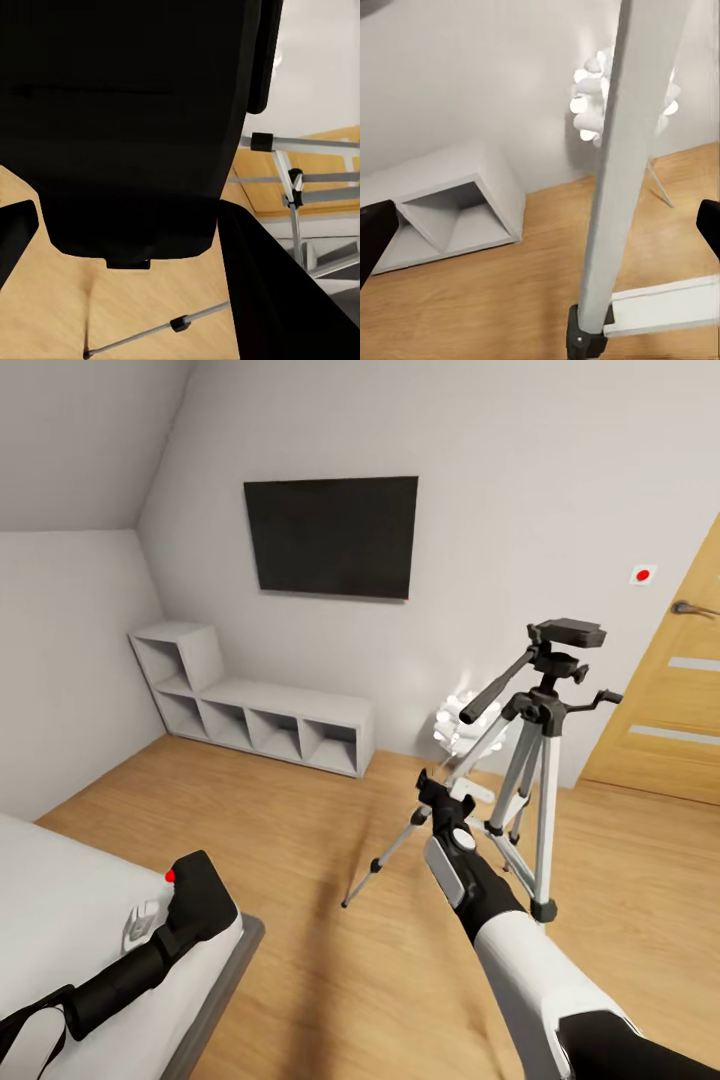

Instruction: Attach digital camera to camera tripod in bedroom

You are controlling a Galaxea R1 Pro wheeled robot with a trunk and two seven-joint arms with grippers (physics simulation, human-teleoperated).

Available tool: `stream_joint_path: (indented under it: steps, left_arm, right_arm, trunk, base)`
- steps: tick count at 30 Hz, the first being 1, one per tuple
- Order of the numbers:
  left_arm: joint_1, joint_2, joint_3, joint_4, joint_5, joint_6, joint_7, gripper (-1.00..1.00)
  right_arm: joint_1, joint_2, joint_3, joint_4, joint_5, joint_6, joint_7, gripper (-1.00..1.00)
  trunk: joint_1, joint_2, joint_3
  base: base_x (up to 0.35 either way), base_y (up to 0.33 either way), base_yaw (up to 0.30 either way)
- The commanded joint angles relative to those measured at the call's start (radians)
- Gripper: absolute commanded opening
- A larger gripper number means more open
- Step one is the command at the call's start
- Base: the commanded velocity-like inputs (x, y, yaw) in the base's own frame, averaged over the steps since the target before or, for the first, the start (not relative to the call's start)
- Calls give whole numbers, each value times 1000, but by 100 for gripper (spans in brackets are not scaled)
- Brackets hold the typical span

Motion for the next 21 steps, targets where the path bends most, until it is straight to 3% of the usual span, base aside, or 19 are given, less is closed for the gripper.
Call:
stream_joint_path:
  steps: [1,15,21]
  left_arm:
    - [-1,0,2,0,3,8,-2,-100]
    - [-1,0,2,1,4,9,10,-100]
    - [-1,-1,0,1,3,7,9,-100]
  right_arm:
    - [-4,-4,-8,3,-18,-5,-20,100]
    - [-12,-10,-30,6,-36,0,-49,100]
    - [-12,-11,-30,6,-37,0,-49,100]
  trunk:
    - [0,-1,-1]
    - [0,-1,-1]
    - [0,-1,-1]
  base:
    - [32,0,0]
    - [7,0,0]
    - [156,0,0]
